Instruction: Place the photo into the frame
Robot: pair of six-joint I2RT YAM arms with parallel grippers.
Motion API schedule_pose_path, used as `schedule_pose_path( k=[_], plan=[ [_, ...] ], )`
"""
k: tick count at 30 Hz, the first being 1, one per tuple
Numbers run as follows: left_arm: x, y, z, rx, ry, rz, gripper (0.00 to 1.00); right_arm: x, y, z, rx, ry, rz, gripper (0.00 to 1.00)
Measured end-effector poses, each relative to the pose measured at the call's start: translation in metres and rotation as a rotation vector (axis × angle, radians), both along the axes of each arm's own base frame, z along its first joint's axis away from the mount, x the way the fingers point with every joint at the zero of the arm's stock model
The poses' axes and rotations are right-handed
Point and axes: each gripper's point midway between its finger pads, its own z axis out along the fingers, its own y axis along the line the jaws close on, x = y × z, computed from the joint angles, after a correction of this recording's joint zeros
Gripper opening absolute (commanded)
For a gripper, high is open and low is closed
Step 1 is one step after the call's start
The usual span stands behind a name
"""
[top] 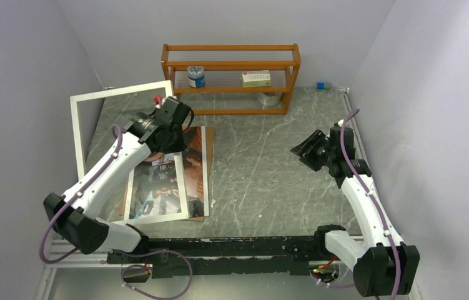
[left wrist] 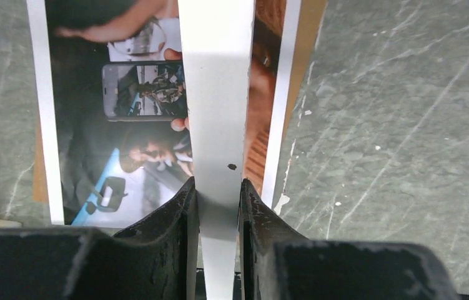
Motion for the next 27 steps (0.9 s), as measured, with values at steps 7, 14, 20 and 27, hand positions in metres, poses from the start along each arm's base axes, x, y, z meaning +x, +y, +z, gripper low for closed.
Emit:
schedule_pose_path(
  k=[7,14,20,27],
  plan=[
    [-0.020,-0.007,0.055,-0.122,-0.087,-0.111,0.03,-0.001,0.008,0.001,0.024,0.021,0.012,0.54],
    [-0.036,-0.049,0.082,-0.337,-0.101,-0.305,0.03,0.005,0.010,0.020,0.029,-0.009,0.014,0.59],
    [-0.042,-0.090,0.123,-0.561,-0.184,-0.459,0.03,0.003,0.010,0.039,0.031,-0.070,0.018,0.75],
    [-0.059,-0.118,0.202,-0.878,-0.345,-0.549,0.03,-0.005,0.041,0.077,0.124,-0.235,0.116,0.83]
  ],
)
